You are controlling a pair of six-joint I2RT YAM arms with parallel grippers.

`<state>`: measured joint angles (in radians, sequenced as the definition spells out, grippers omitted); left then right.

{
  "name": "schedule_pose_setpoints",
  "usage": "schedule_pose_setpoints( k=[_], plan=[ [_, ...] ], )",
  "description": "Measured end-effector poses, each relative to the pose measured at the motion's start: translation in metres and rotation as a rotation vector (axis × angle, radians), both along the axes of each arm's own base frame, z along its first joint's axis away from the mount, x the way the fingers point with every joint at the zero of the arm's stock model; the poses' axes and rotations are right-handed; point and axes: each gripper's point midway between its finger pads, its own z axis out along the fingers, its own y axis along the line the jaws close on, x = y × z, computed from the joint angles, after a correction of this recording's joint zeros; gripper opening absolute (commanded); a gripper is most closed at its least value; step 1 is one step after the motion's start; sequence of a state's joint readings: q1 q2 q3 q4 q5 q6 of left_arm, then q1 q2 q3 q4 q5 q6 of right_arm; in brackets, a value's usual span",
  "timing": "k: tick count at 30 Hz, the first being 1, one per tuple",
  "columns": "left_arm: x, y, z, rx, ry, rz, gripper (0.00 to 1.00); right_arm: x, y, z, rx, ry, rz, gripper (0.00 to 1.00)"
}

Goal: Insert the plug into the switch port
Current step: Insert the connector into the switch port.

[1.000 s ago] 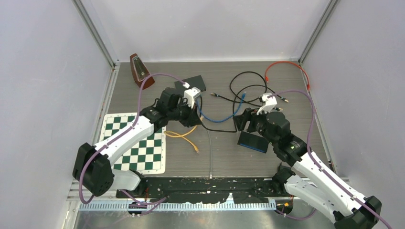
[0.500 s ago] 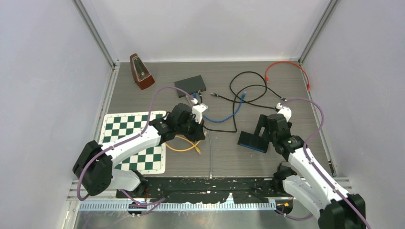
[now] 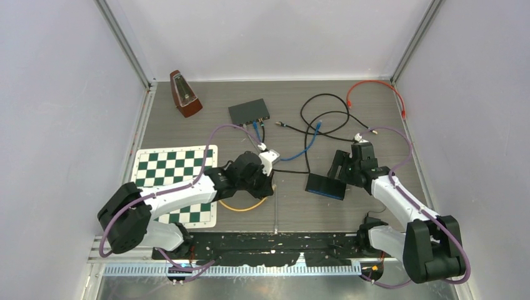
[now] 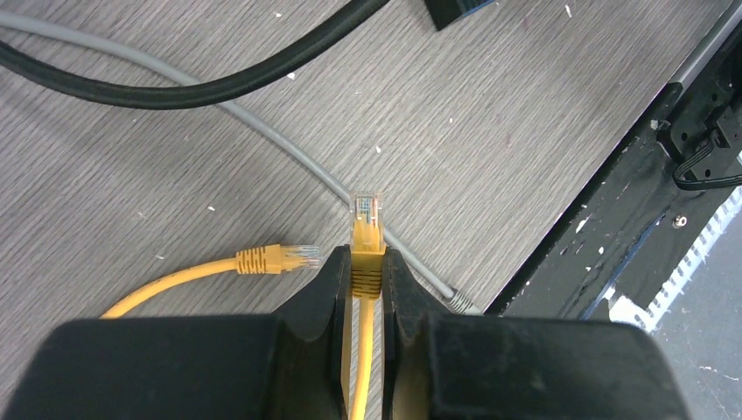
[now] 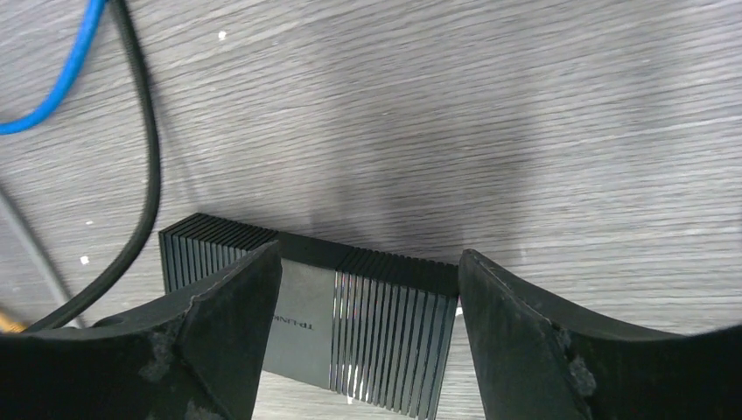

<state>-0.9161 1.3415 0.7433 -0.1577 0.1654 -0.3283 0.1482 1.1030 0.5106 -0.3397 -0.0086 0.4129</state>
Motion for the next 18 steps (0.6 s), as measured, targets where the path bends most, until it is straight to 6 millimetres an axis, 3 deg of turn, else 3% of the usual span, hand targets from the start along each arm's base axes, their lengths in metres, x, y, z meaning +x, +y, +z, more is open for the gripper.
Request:
schedule_pose_setpoints(
  k=[5,12,18],
  plan=[
    [-0.007,-0.009,-0.004,0.009,-0.01,-0.004,0.0,-0.003,0.019,0.005,0.135,-0.033,-0.015,0.72],
    [-0.02,-0.019,-0.018,0.036,0.012,-0.004,0.0,-0.036,0.044,-0.003,0.331,-0.018,-0.084,0.69],
    [-0.03,-0.028,-0.029,0.05,0.041,-0.014,0.0,-0.052,0.069,0.013,0.439,-0.042,-0.069,0.63]
  ],
)
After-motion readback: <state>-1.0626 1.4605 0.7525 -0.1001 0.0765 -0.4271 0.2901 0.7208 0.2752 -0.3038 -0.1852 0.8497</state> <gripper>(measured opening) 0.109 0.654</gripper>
